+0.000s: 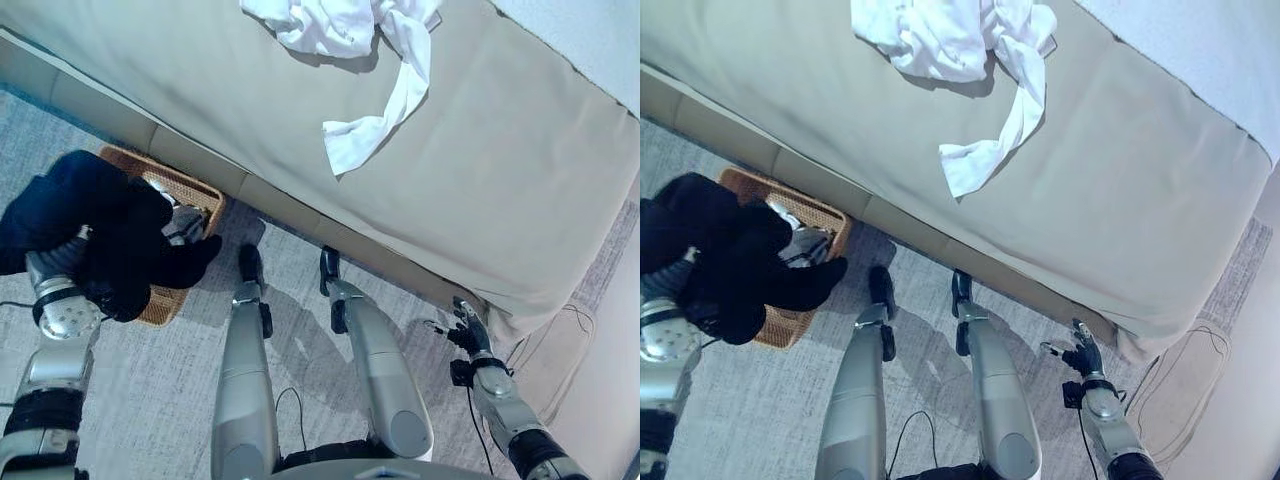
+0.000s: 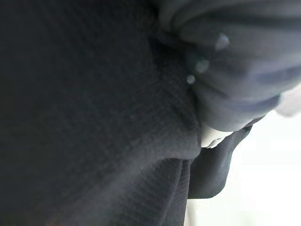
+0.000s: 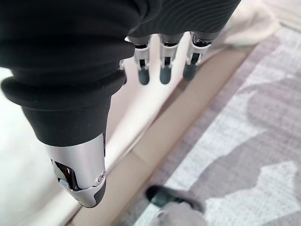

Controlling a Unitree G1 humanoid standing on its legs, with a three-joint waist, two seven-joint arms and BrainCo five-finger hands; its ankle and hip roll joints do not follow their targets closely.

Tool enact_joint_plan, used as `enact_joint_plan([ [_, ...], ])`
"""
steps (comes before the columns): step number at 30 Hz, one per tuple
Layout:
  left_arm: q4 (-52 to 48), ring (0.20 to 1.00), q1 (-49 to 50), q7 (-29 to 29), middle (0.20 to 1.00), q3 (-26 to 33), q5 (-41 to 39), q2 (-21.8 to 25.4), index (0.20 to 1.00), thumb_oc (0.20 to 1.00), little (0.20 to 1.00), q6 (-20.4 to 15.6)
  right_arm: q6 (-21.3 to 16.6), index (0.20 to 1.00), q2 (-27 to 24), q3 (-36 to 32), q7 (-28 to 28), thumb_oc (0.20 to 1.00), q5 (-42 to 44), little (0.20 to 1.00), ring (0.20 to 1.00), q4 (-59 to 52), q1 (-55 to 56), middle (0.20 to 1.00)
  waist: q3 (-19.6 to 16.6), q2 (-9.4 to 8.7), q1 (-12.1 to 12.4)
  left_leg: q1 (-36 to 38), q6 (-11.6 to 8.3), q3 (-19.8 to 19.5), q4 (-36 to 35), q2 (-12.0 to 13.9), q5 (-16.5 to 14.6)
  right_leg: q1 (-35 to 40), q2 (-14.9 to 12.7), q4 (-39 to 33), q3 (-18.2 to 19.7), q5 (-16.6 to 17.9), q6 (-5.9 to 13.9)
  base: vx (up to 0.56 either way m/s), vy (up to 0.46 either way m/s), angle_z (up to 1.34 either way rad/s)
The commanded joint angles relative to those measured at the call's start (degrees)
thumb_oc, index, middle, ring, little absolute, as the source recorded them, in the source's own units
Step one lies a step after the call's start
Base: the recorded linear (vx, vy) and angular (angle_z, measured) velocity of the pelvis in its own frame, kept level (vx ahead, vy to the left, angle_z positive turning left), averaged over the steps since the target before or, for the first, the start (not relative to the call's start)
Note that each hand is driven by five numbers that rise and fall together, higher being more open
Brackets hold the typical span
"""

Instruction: Pick up clothes into the bucket

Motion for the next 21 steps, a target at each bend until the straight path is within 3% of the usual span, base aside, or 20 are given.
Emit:
enact_joint_plan([
  [1, -4.04, 0.2, 2.48, 4.86, 0.2, 6.99, 1.16, 0.94, 0.2, 0.2, 0.2, -5.12, -2.27, 1.0, -1.74, -2.08, -1.08, 1.0, 3.74, 1.0, 1.0, 1.56, 0.64, 1.0, -0.73, 0.44, 1.88, -0.46, 1.07, -2.14, 3.57, -2.59, -3.59, -0.11, -3.86, -10.15, 1.5, 8.83, 4.67, 0.01, -0.036, 0.02],
  [8, -10.53, 0.2, 6.38, 7.2, 0.2, 13.12, 2.83, 0.57, 0.2, 0.2, 0.2, -7.27, -2.78, 1.0, -0.98, -4.22, -0.88, 1.0, 5.1, 1.0, 1.0, 6.13, 1.11, 1.0, -0.73, 3.26, 4.26, 2.61, 0.57, -3.35, 0.12, -3.61, -2.33, 3.23, -5.32, -11.17, -0.58, 8.32, 4.58, 0.01, -0.033, 0.12],
  [21, -14.2, 0.2, 7.19, 7.19, 0.2, 15.24, 5.86, 2.54, 0.2, 0.2, 0.2, -8.5, -2.27, 1.0, -1.52, -5.15, -1.5, 1.0, 3.53, 1.0, 1.0, 9.51, -1.3, 1.0, -0.73, 7.76, 7.44, 9.14, -0.22, -5.82, -7.76, -5.04, 1.29, 8.5, -7.65, -10.4, -4.14, 6.35, 4.52, 0.01, -0.032, 0.19],
])
